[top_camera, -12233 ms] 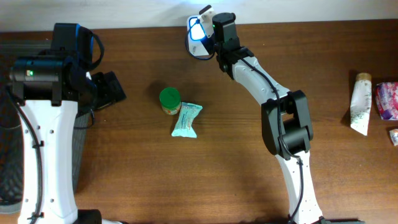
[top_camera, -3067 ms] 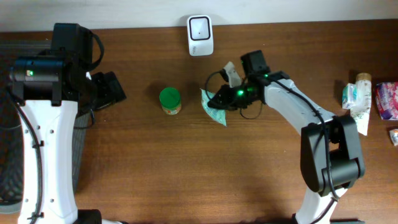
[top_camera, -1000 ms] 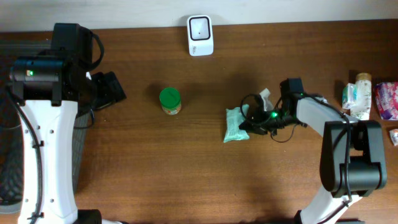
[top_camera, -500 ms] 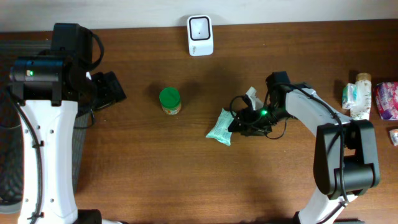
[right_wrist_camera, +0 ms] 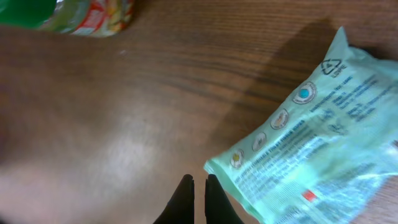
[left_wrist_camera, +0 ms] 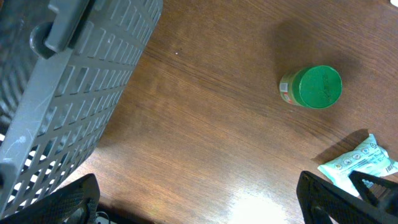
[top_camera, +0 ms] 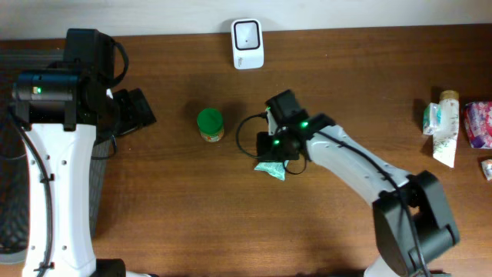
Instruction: Scan the item barcode
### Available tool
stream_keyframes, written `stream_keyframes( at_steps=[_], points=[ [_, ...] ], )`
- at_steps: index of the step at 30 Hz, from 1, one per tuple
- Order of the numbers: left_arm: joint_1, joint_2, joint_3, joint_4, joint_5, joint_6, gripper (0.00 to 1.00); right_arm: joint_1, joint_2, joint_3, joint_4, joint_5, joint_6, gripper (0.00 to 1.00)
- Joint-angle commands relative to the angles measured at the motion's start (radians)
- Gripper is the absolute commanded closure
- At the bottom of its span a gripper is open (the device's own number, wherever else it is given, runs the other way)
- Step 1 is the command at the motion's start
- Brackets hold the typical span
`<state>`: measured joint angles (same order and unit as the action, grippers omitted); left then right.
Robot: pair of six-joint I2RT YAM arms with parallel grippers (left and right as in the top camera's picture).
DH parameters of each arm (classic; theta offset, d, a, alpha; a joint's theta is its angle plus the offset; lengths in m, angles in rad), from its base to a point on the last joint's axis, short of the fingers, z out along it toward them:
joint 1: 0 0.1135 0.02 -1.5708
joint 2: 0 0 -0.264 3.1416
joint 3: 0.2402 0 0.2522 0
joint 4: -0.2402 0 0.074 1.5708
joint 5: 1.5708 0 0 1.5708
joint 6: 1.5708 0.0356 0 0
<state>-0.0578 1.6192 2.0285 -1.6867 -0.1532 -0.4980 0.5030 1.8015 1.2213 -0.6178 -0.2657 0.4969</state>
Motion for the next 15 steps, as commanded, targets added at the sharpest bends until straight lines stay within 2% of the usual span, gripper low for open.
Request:
stream_keyframes(
  at_steps=[1, 3, 9, 15],
  points=[
    [0.004, -0.016, 0.011, -0.001, 0.000, -0.013, 0.01, 0.056, 0.052, 0.009, 0.058, 0.175, 0.097, 0.96],
    [0.004, -0.016, 0.011, -0.002, 0.000, -0.013, 0.01, 0.079, 0.098, 0.009, 0.068, 0.252, 0.143, 0.96],
    [0.004, -0.016, 0.011, -0.001, 0.000, -0.012, 0.01, 0.077, 0.146, 0.006, 0.001, 0.257, 0.193, 0.96],
    [0.004, -0.016, 0.011, -0.002, 0.000, -0.013, 0.01, -0.032, 0.063, 0.029, -0.208, 0.423, 0.191, 0.96]
  ],
)
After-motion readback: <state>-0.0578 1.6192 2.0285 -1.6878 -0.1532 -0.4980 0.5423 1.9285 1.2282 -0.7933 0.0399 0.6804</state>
